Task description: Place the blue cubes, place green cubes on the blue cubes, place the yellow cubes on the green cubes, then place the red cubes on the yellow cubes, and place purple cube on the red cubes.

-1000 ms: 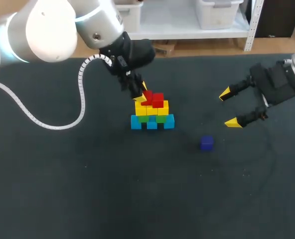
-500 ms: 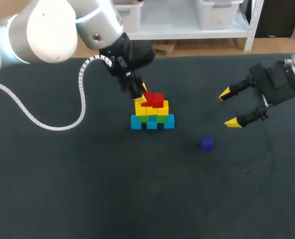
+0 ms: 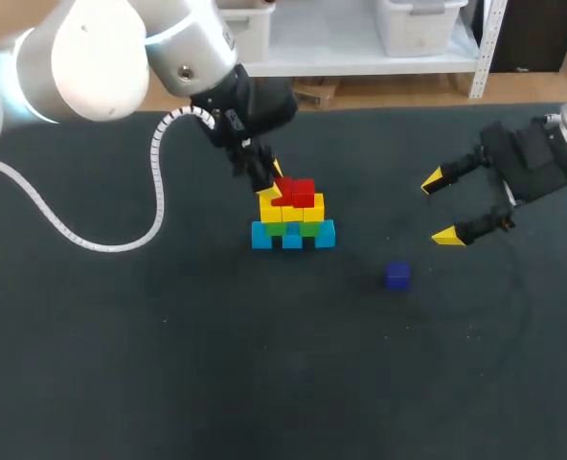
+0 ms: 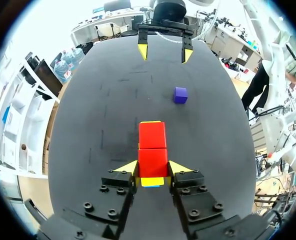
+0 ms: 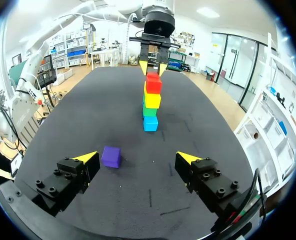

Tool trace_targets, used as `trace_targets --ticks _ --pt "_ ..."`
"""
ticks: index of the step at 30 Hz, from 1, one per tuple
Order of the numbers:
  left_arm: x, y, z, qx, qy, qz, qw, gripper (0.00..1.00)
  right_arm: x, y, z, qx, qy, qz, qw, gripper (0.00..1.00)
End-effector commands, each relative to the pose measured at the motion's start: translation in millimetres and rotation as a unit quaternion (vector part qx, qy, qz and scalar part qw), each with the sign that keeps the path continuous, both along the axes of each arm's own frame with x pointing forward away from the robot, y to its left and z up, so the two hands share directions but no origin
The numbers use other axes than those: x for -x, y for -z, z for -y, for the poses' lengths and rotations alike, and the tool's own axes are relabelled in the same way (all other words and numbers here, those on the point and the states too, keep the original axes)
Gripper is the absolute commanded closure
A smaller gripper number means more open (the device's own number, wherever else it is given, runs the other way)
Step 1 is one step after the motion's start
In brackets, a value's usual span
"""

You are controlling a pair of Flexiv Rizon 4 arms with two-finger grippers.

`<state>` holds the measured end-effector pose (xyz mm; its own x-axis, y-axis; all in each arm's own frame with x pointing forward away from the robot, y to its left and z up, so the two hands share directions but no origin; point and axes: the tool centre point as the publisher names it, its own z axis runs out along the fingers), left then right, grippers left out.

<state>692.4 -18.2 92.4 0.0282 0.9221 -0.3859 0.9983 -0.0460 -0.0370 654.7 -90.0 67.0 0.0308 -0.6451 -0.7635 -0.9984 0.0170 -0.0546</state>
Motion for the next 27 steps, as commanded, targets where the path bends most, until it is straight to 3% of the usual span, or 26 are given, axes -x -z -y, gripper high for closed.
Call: trace_targets --ticks 1,16,18,19,27 --pt "-1.3 0.8 -0.3 0.001 0.001 -0.001 1.0 1.0 -0.7 0.7 -0.2 -0.001 -0.001 0.0 1.0 0.0" --pt "-1.4 2.5 2.1 0.0 0.002 -0.005 1.0 0.98 -0.7 0.7 -0.2 -0.001 -0.001 0.0 1.0 0.0" --pt "-1.5 2.5 2.1 0.0 0.002 -0.005 1.0 0.96 -0.7 0.7 -0.2 -0.001 -0.001 0.0 1.0 0.0" --pt "-1.5 2.6 2.1 0.0 0.002 -0.005 1.0 0.88 -0.7 0.7 -0.2 -0.001 -0.001 0.0 1.0 0.0" --pt "-1.8 2.8 2.0 -0.001 0.002 -0.007 1.0 0.74 -0.7 0.7 -0.2 -0.001 -0.001 0.0 1.0 0.0"
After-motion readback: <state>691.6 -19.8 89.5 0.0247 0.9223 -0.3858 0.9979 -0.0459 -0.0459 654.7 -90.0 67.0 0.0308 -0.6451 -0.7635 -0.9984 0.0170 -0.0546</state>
